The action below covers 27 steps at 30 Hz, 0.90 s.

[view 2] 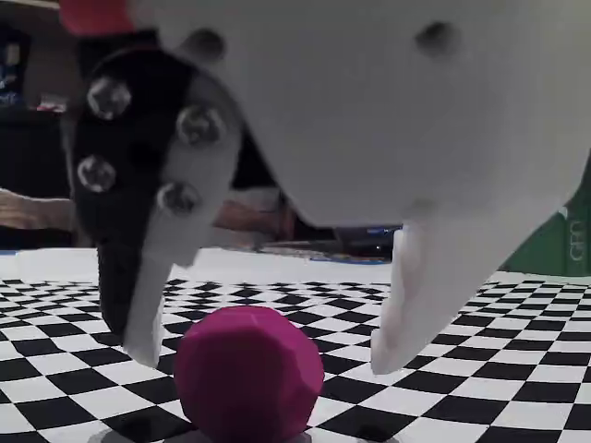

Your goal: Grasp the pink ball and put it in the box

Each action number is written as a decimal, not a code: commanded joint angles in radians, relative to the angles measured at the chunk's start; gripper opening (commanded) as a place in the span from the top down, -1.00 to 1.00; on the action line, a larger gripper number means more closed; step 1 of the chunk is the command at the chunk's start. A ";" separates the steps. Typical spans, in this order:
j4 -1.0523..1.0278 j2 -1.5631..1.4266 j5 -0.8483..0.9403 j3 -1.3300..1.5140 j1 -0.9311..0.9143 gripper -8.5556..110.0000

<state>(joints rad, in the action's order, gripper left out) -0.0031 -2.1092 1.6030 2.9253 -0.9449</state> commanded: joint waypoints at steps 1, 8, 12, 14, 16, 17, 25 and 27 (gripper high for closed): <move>0.015 0.008 0.005 -0.038 -0.006 0.38; 0.015 0.043 0.005 -0.058 -0.005 0.38; 0.018 0.067 0.005 -0.074 -0.005 0.38; 0.021 0.075 0.005 -0.080 -0.003 0.38; 0.025 0.080 0.005 -0.081 -0.003 0.38; 0.025 0.083 0.005 -0.083 -0.003 0.38; 0.038 0.109 0.005 -0.087 -0.003 0.38; 0.041 0.115 0.005 -0.089 0.000 0.38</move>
<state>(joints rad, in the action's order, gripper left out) 0.0215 -1.9988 1.6030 2.8701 -0.9449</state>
